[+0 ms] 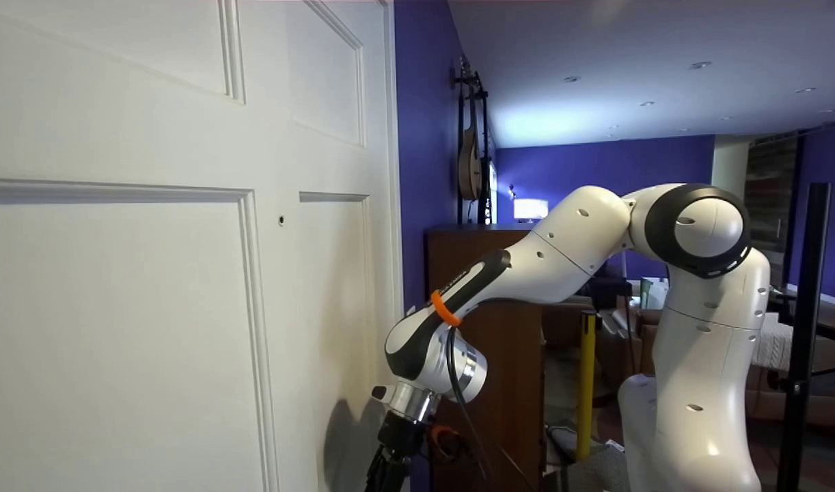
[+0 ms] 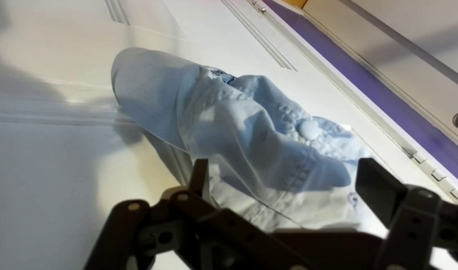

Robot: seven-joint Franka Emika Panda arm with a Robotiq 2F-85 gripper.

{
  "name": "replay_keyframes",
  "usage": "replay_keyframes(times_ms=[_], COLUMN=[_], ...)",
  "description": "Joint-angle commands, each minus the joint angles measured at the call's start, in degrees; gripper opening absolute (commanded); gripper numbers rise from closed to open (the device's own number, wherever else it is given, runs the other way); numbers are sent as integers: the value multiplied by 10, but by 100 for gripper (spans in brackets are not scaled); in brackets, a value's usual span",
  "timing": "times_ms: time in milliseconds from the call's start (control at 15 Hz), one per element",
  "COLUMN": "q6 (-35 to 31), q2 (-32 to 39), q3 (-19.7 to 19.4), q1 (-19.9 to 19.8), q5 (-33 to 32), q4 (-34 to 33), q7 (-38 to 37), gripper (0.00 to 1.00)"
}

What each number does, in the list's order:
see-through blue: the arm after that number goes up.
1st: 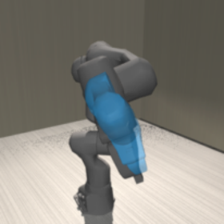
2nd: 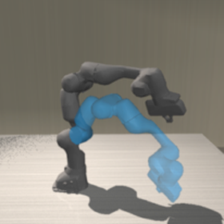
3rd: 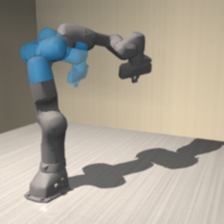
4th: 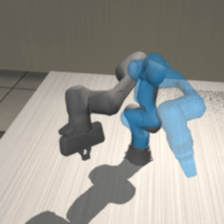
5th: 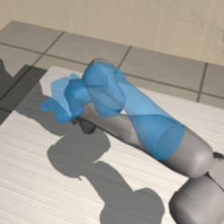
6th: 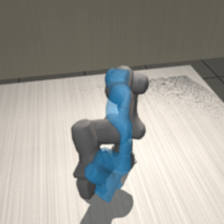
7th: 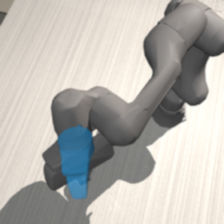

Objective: Pick up the white cap from the door and put it on top of the brown chest of drawers

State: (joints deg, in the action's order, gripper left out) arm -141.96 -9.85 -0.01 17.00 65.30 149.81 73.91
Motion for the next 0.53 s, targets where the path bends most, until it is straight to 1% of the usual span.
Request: replay_keyframes(times_ms=[0,67,133,200,467], q6=[0,0,3,5,4], q2=[50,57,64,70,76], q3=[34,39,44,48,61], q1=[-24,-27,-30,-33,-43], q5=[42,48,52,53,54], q4=[-40,-46,-51,-57,-64], q7=[37,42,48,51,57], gripper=[100,100,93,74,44])
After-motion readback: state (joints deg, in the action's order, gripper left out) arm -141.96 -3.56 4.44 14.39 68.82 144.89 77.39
